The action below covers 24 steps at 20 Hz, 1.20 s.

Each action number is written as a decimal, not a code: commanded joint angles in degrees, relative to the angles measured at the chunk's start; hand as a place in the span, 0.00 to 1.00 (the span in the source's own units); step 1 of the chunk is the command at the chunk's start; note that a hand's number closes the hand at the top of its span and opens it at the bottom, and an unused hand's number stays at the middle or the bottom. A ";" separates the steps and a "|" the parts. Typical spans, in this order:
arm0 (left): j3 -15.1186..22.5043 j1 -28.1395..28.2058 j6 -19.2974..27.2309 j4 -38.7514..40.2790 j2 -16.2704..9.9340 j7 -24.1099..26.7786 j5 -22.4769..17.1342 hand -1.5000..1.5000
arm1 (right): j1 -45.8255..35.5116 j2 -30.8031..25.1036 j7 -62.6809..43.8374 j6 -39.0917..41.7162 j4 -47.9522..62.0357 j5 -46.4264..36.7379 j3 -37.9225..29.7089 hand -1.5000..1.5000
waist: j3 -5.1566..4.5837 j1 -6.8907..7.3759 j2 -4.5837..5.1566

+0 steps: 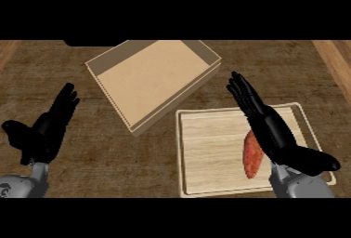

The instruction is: Pick the sweet potato from the tray and place it in the cardboard box

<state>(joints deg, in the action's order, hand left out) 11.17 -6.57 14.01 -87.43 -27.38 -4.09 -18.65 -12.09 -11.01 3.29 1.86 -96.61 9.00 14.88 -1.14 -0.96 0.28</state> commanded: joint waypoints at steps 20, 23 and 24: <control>9.82 -3.70 -5.47 -2.77 1.45 2.39 6.64 0.50 | 26.21 -14.56 -38.02 -29.13 -3.24 -62.39 2.29 0.00 | 0.24 -2.41 -0.95; 9.90 -4.64 -5.67 -2.39 1.62 1.87 6.89 0.50 | 26.73 -13.02 -47.95 -19.73 -12.00 -65.74 6.06 0.00 | 0.34 -1.83 -0.85; 10.72 -5.53 -4.89 -0.70 2.86 1.91 7.98 0.50 | 24.73 -11.89 -51.73 -15.90 -14.71 -65.80 6.87 0.00 | 0.39 -1.60 -0.52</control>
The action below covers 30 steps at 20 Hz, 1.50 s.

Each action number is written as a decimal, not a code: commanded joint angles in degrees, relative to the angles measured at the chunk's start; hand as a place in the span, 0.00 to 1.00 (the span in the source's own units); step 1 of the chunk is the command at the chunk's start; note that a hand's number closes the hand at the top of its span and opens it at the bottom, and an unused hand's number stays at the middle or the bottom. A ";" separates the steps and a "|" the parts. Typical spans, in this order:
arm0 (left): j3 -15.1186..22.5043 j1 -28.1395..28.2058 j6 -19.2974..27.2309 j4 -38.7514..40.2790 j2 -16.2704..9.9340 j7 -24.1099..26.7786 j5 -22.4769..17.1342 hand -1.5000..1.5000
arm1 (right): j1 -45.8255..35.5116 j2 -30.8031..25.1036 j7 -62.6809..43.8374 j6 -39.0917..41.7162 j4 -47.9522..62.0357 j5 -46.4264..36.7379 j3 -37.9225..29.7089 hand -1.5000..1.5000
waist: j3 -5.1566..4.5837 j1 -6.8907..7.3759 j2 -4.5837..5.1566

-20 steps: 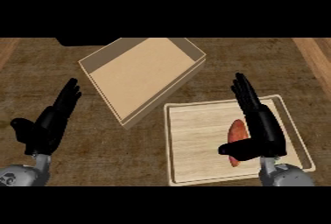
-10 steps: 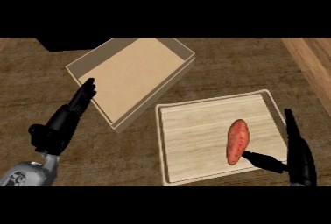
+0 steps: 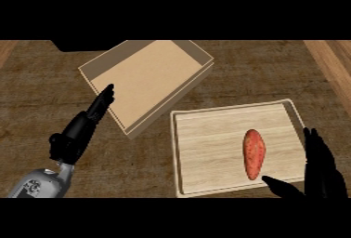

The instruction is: Pick the sweet potato from the tray and place it in the cardboard box

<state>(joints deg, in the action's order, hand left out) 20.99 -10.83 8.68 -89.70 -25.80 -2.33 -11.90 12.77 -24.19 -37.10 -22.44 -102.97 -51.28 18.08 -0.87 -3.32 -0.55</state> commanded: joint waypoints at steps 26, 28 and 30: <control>-1.70 -3.12 -4.34 3.70 4.69 0.78 3.18 0.50 | -12.98 24.12 -34.34 38.16 -10.28 -8.85 1.06 0.00 | 0.85 3.35 0.65; 0.23 -3.10 -1.02 2.39 7.31 -1.84 5.84 0.50 | -11.29 24.14 -36.68 38.68 -11.80 -9.19 3.45 0.00 | 0.85 3.20 0.49; -0.80 -3.98 -3.73 5.35 7.77 -0.12 5.31 0.50 | -14.66 24.15 -31.24 34.82 -5.64 -9.87 -0.98 0.00 | 0.86 3.22 0.65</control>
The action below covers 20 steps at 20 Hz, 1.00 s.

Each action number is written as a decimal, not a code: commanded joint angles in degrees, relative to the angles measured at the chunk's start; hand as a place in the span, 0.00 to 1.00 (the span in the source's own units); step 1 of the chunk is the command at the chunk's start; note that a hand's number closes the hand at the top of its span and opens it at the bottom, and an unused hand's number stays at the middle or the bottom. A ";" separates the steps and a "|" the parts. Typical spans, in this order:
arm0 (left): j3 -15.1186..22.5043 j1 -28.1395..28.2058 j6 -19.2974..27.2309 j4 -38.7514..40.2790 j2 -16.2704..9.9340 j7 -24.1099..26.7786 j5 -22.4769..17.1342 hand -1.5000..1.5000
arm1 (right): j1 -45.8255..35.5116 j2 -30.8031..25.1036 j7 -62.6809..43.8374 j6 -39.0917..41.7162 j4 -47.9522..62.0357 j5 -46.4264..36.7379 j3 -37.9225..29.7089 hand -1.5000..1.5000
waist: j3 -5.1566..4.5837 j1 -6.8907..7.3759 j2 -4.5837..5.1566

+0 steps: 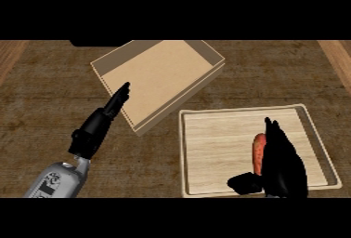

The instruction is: Pick the sweet potato from the tray and place it in the cardboard box

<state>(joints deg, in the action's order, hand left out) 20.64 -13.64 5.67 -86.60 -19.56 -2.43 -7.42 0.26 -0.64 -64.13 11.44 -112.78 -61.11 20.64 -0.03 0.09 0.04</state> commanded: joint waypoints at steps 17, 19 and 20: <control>-5.54 1.71 -6.02 -1.22 2.71 -1.13 3.36 0.50 | -3.24 0.62 -0.82 -0.69 13.31 2.99 -4.76 0.00 | 0.03 0.14 0.04; -3.34 1.03 -2.72 -2.20 6.70 -3.34 6.12 0.50 | -3.47 0.62 -2.71 -1.83 13.93 2.89 -2.76 0.00 | 0.03 0.05 -0.03; -5.40 4.04 -5.70 -3.18 3.84 -0.27 5.39 0.50 | -1.07 0.62 -3.63 -2.89 11.07 2.23 -0.34 0.00 | 0.02 0.03 -0.09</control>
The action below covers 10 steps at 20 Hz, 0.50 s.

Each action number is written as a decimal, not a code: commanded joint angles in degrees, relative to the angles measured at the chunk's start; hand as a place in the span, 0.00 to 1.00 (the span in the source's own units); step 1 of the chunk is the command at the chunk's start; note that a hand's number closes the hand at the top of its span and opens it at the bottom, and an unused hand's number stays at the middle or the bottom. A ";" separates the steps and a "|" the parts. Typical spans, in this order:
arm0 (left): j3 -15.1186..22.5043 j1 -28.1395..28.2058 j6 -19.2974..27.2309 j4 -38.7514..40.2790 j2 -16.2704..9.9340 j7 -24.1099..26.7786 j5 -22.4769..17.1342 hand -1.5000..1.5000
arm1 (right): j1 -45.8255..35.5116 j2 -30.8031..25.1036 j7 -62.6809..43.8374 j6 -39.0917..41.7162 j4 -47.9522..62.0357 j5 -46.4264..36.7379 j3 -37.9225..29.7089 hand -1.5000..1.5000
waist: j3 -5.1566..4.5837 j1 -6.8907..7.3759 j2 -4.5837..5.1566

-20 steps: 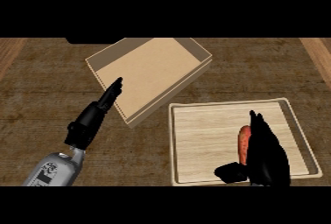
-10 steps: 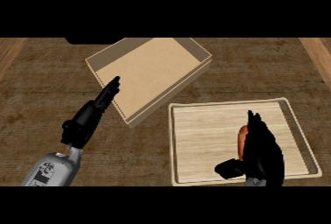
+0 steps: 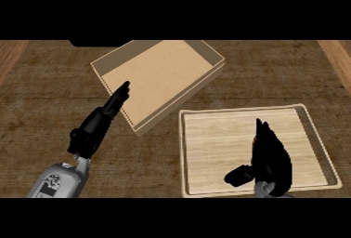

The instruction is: Pick the sweet potato from the tray and place it in the cardboard box

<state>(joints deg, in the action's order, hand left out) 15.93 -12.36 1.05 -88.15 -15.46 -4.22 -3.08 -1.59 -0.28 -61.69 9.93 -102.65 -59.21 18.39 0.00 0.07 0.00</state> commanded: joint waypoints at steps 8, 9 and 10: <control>-2.17 0.38 -1.29 3.95 4.10 3.45 4.94 0.50 | 3.40 0.27 -3.93 -3.64 3.53 -0.12 2.25 0.00 | -0.01 -0.20 -0.01; -5.00 -0.54 -4.80 0.49 0.71 -0.78 1.57 0.50 | 4.62 -1.92 0.73 -1.30 3.39 0.21 -2.35 0.00 | 0.00 -0.18 -0.04; -4.78 -0.14 -3.99 1.33 2.20 0.39 2.49 0.50 | 3.64 0.25 -2.31 -2.63 4.88 -1.87 0.10 0.00 | 0.00 -0.13 -0.02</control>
<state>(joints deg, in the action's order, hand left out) 12.63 -12.55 -1.73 -86.65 -13.65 -3.65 -0.82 1.50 -0.66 -60.08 7.81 -99.45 -59.62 17.96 -0.12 -0.08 -0.13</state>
